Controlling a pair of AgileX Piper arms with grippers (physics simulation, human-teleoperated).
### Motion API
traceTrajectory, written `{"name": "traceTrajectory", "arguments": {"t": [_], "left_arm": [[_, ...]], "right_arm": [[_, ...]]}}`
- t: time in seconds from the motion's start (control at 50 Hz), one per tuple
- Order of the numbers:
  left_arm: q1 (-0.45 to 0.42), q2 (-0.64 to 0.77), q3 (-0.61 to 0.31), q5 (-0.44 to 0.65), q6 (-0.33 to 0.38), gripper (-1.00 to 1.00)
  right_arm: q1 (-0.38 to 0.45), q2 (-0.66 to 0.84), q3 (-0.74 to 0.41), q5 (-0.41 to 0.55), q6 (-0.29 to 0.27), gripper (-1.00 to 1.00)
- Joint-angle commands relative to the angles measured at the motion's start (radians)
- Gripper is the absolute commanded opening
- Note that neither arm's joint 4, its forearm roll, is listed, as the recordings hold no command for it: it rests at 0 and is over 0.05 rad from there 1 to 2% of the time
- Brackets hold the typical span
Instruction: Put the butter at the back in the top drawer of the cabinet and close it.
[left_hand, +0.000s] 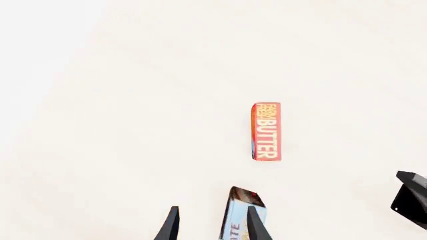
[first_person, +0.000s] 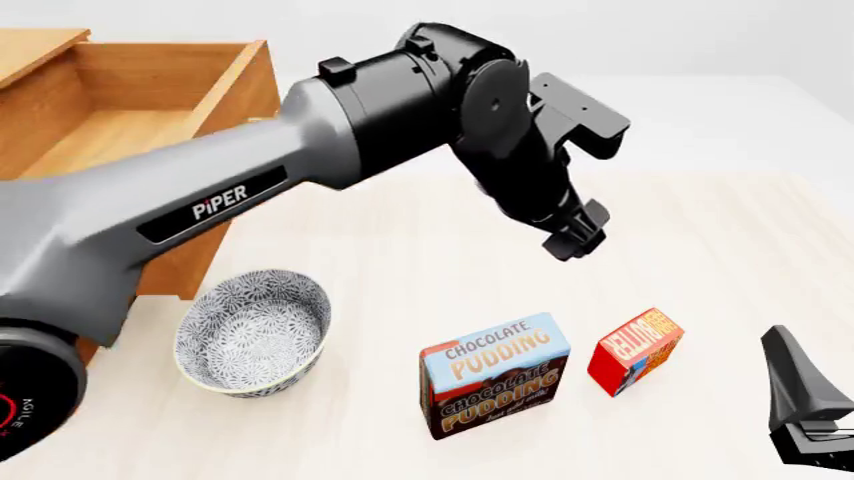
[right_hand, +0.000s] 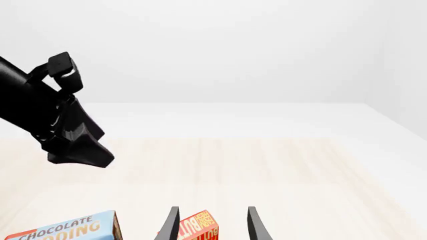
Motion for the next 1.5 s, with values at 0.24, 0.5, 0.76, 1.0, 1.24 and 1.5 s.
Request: {"name": "traceTrajectory", "arguments": {"t": [0.24, 0.5, 0.76, 1.0, 1.24, 1.5], "left_arm": [[-0.086, 0.208, -0.204, 0.076, -0.057, 1.0], [-0.115, 0.315, -0.333, 0.129, -0.078, 1.0], [-0.133, 0.368, -0.382, 0.146, -0.099, 1.0], [-0.136, 0.386, -0.385, 0.144, -0.107, 1.0], [-0.131, 0.416, -0.409, 0.148, -0.109, 1.0], [-0.139, 0.461, -0.446, 0.16, -0.124, 1.0]], "right_arm": [[0.0, 0.0, 0.0, 0.0, 0.0, 1.0], [0.0, 0.0, 0.0, 0.0, 0.0, 1.0], [0.0, 0.0, 0.0, 0.0, 0.0, 1.0], [0.0, 0.0, 0.0, 0.0, 0.0, 1.0], [0.0, 0.0, 0.0, 0.0, 0.0, 1.0], [0.0, 0.0, 0.0, 0.0, 0.0, 1.0]]}}
